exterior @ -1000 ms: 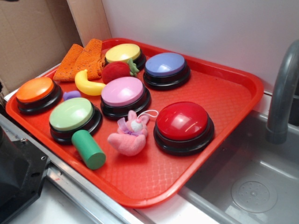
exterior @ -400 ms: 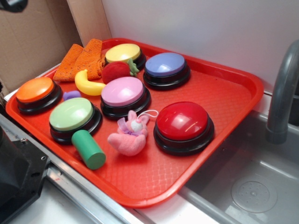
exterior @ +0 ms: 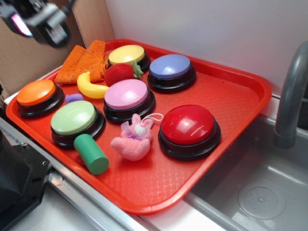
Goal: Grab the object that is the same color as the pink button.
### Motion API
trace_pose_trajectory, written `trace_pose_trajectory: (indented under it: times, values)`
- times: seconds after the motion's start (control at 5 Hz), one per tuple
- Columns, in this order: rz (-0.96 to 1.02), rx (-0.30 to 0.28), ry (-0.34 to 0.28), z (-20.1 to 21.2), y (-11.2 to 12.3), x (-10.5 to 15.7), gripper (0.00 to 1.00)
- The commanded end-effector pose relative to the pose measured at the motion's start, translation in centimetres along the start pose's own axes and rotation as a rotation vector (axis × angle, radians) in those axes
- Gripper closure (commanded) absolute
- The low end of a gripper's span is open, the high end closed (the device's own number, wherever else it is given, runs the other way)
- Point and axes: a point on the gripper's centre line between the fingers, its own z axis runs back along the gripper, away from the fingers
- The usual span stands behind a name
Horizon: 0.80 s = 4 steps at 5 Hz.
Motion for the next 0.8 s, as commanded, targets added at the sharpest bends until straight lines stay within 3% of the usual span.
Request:
trace_pose_trajectory:
  times: [0.0,0.6]
  values:
    - [-0.064,-0.004,-0.011,-6.5,-3.9,0.3,0.0]
    - [-0.011,0.08,0.055,-13.4,-3.9,0.1,0.0]
